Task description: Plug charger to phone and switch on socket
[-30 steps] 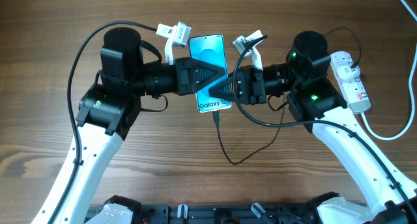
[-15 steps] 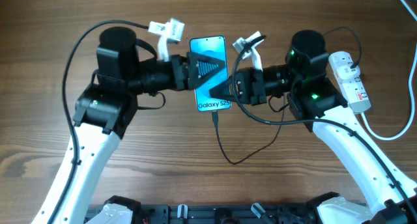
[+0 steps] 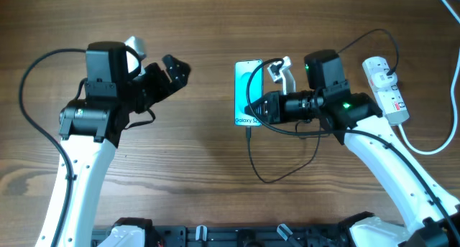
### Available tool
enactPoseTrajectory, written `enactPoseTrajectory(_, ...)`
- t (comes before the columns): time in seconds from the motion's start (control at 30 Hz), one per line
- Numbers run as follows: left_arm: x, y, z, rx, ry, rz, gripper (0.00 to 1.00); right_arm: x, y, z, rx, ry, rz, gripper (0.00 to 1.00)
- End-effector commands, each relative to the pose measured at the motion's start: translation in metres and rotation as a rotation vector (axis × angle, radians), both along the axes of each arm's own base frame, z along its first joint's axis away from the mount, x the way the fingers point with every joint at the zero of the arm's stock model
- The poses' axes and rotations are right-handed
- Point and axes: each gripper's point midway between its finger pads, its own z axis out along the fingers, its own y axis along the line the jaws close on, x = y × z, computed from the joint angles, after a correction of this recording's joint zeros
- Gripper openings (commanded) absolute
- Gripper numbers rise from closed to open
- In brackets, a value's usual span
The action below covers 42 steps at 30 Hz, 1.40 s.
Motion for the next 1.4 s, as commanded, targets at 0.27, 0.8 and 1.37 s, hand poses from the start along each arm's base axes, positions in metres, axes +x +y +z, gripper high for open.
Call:
enactPoseTrajectory(0.27,0.0,0.04,-0.013,0.19,0.024,0.138,1.0,0.022,0.003,-0.081,-0.119,0.094,0.02,0.04)
enactPoseTrajectory(0.8,0.0,0.04,-0.013,0.19,0.024,0.138,1.0,0.022,-0.001,-0.156,-0.328,0.17,-0.006,0.04)
enactPoseTrajectory(1.37,0.0,0.04,-0.013,0.19,0.024,0.138,1.0,0.019,-0.009,-0.163,-0.378,0.19,-0.021,0.04)
